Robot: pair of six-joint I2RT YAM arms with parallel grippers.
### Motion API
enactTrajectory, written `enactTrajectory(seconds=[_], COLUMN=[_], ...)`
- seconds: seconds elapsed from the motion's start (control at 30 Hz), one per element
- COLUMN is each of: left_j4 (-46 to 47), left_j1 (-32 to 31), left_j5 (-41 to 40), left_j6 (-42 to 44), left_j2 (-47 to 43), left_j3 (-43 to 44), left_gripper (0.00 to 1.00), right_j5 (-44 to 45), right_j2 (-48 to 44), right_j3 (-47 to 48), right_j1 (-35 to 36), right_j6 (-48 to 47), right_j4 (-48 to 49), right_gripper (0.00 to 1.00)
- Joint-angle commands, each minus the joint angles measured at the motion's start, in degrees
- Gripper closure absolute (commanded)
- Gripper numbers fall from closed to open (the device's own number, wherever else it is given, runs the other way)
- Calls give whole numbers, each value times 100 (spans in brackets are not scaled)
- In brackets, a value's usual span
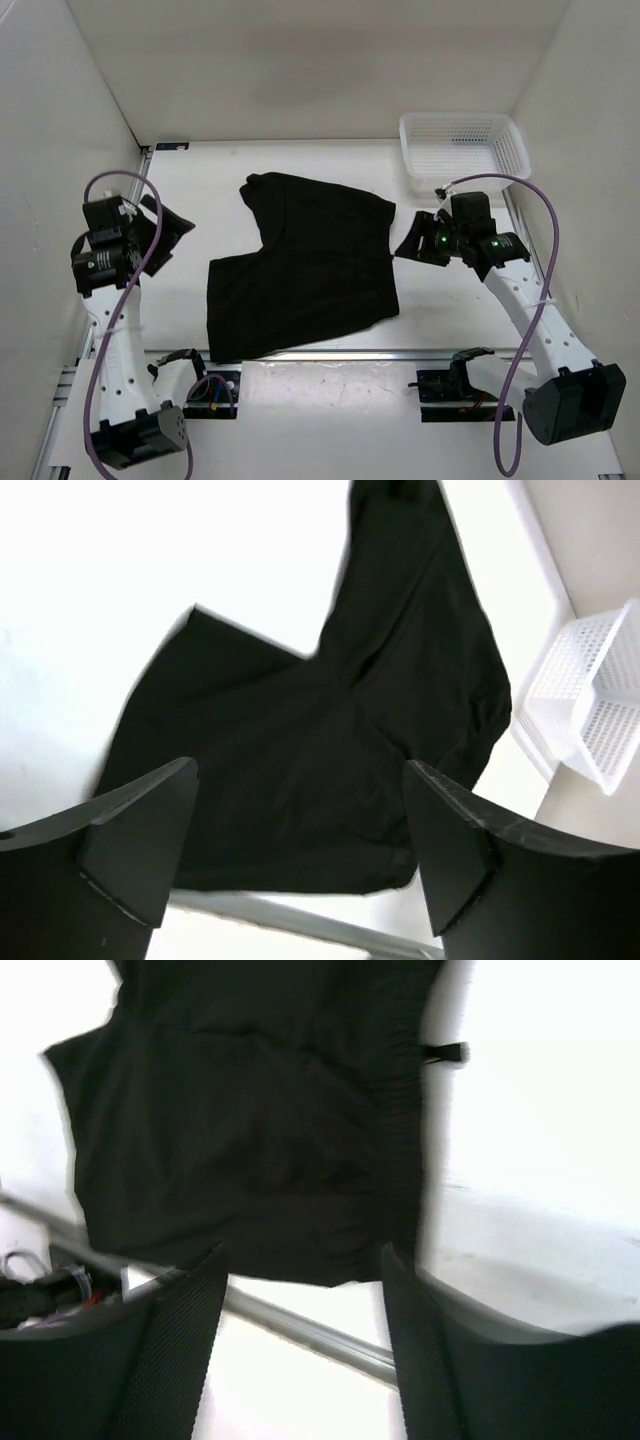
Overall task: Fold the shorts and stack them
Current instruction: Flatten the shorts out
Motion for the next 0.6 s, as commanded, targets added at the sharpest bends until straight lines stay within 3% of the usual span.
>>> enactTrajectory(seconds=[0.0, 0.03, 0.1, 0.2, 0.27, 0.33, 0.37, 0.4, 0.47, 0.5, 0.53, 0.57], left_j4=[596, 658, 746, 799, 799, 580, 266, 124, -114, -298, -352, -352], left_j1=[29, -32, -312, -1006, -1601, -1973, -2131, -2411, -2598, -2660, -2712, -2713], left_j5=[99, 152, 127, -276, -505, -988, -1190, -1584, -1789, -1868, -1869, -1799], left_j6=[634, 740, 1030, 1207, 1286, 1347, 1347, 1347, 1347, 1347, 1347, 1347], left_j2=[374, 767, 1296, 2561, 3572, 4301, 5070, 5435, 6416, 6701, 6956, 7185], left_j3=[429, 517, 877, 1641, 2106, 3046, 3415, 4149, 4813, 5355, 5596, 5798], left_gripper=[7, 13, 38, 63, 65, 61, 58, 53, 38, 31, 26, 20], right_j5=[473, 474, 535, 535, 588, 720, 720, 781, 782, 782, 782, 729], right_j2=[243, 557, 919, 1866, 2211, 2721, 2879, 3211, 3547, 3862, 4013, 4319], right_j3=[211, 274, 536, 1036, 1301, 1723, 1864, 2117, 2382, 2505, 2750, 2875], right_j1=[-76, -76, -76, -76, -76, -76, -76, -76, -76, -129, -129, -129], right_j6=[43, 43, 96, 148, 148, 201, 253, 254, 323, 376, 377, 446], right_j4=[53, 106, 220, 352, 422, 422, 422, 422, 475, 475, 475, 475], right_gripper=[52, 61, 88, 100, 100, 100, 100, 92, 76, 66, 50, 44])
